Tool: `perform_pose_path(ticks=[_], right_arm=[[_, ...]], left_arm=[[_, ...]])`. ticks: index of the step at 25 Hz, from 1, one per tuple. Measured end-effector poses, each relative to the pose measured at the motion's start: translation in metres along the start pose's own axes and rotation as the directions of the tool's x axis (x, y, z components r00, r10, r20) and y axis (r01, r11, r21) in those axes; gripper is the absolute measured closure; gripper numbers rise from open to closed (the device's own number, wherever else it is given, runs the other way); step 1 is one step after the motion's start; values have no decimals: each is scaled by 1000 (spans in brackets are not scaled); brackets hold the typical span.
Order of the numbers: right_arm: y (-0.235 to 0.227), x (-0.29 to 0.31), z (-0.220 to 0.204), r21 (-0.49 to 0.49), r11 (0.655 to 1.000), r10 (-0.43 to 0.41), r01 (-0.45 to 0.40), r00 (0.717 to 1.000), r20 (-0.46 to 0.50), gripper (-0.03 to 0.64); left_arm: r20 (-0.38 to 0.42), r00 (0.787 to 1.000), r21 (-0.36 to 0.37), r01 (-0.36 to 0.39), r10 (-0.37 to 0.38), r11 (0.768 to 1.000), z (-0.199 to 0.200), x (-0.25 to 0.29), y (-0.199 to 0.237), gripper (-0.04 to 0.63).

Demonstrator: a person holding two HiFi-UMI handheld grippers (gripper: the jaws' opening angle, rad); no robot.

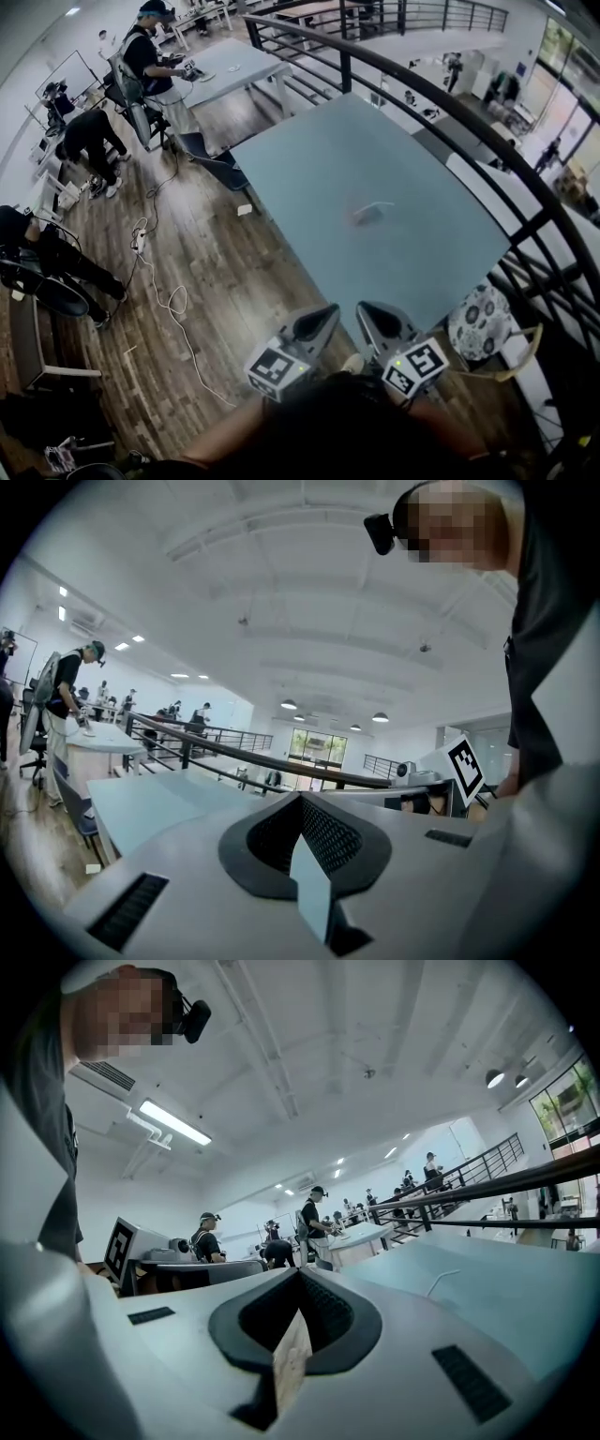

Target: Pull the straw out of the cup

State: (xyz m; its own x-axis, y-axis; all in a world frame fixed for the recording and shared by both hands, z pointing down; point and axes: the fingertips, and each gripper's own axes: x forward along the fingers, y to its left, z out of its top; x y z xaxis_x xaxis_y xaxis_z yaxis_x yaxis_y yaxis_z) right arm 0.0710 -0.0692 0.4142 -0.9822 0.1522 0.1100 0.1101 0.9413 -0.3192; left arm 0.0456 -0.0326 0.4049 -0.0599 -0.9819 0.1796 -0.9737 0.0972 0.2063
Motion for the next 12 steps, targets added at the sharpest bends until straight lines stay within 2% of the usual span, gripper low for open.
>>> perform_pose_path(ticks=[6, 12], right_arm=[[-38, -9, 5, 2, 999, -38, 38, 999, 4, 606], [-67, -10, 3, 11, 996, -93, 93, 996, 10, 606]], left_arm=[[10, 998, -2, 57, -57, 998, 0, 42, -8, 584], [-17, 993, -27, 119, -120, 993, -8, 76, -6, 584]])
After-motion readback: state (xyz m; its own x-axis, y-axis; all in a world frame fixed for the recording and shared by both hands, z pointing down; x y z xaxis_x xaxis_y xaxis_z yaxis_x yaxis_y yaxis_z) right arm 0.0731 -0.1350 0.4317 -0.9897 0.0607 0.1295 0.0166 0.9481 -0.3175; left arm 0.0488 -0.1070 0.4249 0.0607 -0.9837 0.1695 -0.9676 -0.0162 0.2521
